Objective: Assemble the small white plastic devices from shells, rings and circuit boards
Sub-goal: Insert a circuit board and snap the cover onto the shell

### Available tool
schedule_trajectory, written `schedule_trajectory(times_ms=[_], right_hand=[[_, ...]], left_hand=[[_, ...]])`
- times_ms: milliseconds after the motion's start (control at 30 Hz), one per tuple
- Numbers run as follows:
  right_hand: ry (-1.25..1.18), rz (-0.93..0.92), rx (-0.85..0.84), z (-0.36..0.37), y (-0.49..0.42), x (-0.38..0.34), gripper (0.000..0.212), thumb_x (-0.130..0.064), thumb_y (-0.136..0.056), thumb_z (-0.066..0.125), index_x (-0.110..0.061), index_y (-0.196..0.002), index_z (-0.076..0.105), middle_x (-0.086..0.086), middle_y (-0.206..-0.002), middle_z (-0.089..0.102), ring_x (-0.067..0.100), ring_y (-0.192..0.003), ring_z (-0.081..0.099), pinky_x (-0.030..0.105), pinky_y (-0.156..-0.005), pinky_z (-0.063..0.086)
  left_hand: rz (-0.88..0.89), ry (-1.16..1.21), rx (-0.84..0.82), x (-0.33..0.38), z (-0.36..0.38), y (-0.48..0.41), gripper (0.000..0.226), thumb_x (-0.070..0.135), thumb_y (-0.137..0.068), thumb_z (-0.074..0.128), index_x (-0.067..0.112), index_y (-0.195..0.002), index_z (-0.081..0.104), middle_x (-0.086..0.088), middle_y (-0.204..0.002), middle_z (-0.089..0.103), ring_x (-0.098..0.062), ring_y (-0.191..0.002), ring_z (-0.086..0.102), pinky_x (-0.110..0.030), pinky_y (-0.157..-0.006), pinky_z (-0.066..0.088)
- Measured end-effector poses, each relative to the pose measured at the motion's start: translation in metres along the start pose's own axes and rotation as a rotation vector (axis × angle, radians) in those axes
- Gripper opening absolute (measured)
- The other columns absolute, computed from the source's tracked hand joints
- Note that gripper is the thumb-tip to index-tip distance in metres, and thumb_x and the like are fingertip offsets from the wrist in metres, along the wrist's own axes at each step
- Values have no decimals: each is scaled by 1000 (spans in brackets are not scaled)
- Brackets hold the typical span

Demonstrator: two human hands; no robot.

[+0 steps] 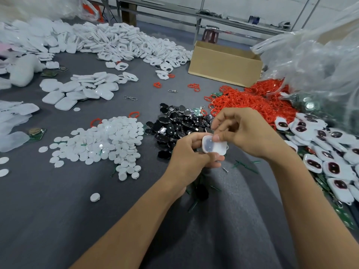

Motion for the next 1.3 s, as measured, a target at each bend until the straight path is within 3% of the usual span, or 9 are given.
schedule_trajectory(times_ms=[167, 333, 500, 667, 767, 933, 1133, 1233, 1300], right_hand=[[-13, -26, 2, -3, 1, -3, 18, -7, -74, 80, -15, -83, 66, -6, -66, 71, 19, -65, 65, 28, -61, 48], [18, -31, -3, 2, 0, -2, 20, -6, -74, 79, -17, -81, 65, -8, -64, 71, 17, -64, 65, 27, -62, 48], [98, -66, 19, 3, 0, -7, 16, -3, -73, 79, -12, -81, 69, -7, -65, 70, -5, -60, 61, 8, -59, 41], [221, -120, 35, 5, -1, -16, 15, -2, -70, 80, -14, -79, 75, 0, -70, 67, 5, -59, 56, 8, -58, 39], [263, -127, 37, 5, -1, -18, 16, -2, -73, 78, -16, -82, 77, 3, -77, 69, 15, -67, 58, 13, -59, 40], [307, -109, 2, 7, 1, -20, 25, 3, -80, 69, -17, -94, 78, 0, -86, 74, 0, -68, 57, 4, -64, 37], [400, -108, -87, 14, 4, -25, 31, 0, -85, 64, -22, -104, 76, -5, -95, 75, 4, -73, 59, 5, -65, 35], [411, -92, -113, 15, 5, -24, 33, -2, -89, 60, -23, -110, 73, -8, -102, 74, 6, -89, 63, 16, -75, 42], [404, -86, -105, 13, 7, -25, 33, -1, -90, 58, -21, -112, 72, -8, -104, 73, 7, -96, 64, 13, -77, 43]], left_hand=[[3, -6, -9, 2, 0, 1, 43, -15, -77, 70, -3, -117, 60, -23, -110, 69, -43, -95, 68, -29, -67, 61], [6, -14, -2, 2, -1, 2, 41, -15, -77, 71, -2, -115, 62, -23, -108, 70, -42, -95, 69, -30, -68, 61], [0, 31, 17, 0, -3, 0, 26, -5, -89, 64, -2, -115, 61, -21, -104, 71, -29, -78, 72, -31, -68, 62], [2, 54, 36, -1, -8, -2, 24, -5, -91, 60, -1, -115, 61, -22, -101, 72, -26, -75, 72, -32, -70, 62], [2, 63, 40, -2, -9, -2, 24, -7, -90, 60, -3, -115, 61, -22, -99, 72, -23, -72, 72, -29, -68, 61], [-1, 84, 71, -3, -14, -4, 26, -9, -88, 62, -5, -114, 61, -20, -95, 73, -21, -72, 72, -28, -68, 61], [-5, 112, 103, -5, -19, -5, 25, -9, -87, 64, -1, -110, 62, -15, -92, 74, -22, -73, 73, -28, -69, 61], [1, 124, 106, -5, -21, -6, 24, -10, -86, 65, 0, -107, 63, -13, -89, 75, -23, -74, 73, -28, -68, 61], [2, 128, 102, -5, -21, -6, 23, -9, -86, 64, 2, -106, 64, -11, -88, 75, -23, -75, 74, -27, -68, 61]])
Point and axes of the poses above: each hand's wrist, its own y-axis away from the middle knuckle, its own z-axis out of the palm, x = y × z, the point moved 10 cm from there along -y, towards the middle knuckle
